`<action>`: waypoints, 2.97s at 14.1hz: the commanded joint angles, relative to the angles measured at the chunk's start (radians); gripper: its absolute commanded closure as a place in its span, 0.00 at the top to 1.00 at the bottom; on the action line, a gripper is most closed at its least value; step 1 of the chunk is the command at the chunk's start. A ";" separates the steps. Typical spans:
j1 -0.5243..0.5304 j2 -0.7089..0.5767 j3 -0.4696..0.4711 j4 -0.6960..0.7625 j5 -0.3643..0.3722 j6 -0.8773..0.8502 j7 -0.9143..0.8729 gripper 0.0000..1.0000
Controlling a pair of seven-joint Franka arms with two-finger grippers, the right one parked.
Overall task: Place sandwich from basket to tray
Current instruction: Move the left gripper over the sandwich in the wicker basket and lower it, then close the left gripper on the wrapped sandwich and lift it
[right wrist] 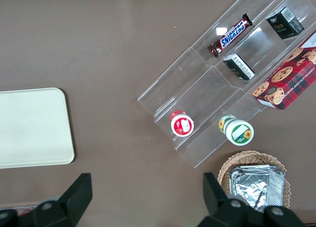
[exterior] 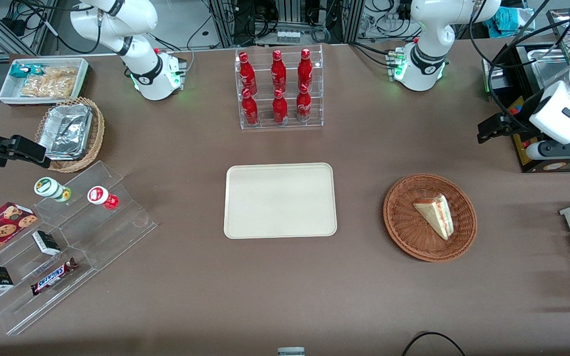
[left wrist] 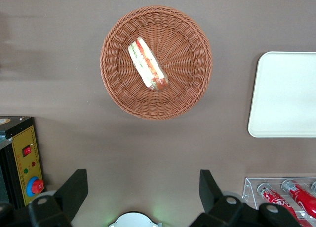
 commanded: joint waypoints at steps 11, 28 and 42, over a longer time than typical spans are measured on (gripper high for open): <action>-0.002 0.056 0.012 -0.398 0.063 0.475 -0.110 1.00; -0.031 0.311 0.006 -0.541 0.058 0.999 -0.734 0.96; -0.173 0.247 -0.026 -0.242 0.060 0.379 -0.588 0.12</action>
